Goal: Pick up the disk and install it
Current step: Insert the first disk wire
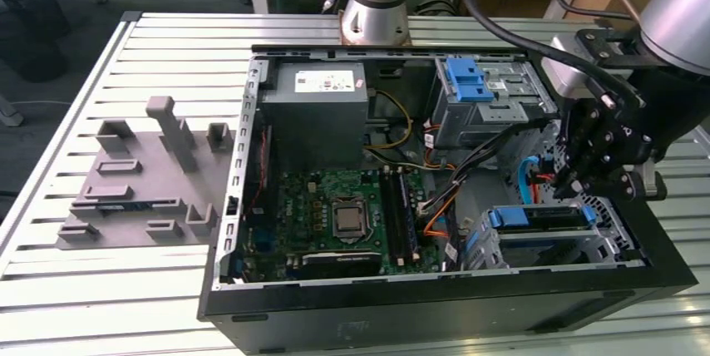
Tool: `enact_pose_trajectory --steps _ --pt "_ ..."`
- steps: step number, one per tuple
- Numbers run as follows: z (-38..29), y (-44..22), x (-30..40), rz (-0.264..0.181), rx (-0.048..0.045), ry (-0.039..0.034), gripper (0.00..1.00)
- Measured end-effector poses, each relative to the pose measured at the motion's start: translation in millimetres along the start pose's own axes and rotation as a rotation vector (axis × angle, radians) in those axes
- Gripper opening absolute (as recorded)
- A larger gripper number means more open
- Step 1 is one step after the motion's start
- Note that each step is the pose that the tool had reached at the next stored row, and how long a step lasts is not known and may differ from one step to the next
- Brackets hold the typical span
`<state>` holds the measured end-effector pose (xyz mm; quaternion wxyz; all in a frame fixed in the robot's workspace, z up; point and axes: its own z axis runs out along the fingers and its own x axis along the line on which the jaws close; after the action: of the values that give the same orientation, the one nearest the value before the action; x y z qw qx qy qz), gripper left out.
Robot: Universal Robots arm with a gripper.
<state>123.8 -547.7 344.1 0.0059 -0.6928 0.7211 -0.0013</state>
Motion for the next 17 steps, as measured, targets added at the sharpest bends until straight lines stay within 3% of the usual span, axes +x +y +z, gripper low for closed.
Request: enact_pose_trajectory --steps 8,17 --pt "2.1 0.0 2.2 0.015 -0.0109 0.0035 0.16" --pt "4.7 -0.4 6.8 0.021 -0.0129 0.0050 0.16"
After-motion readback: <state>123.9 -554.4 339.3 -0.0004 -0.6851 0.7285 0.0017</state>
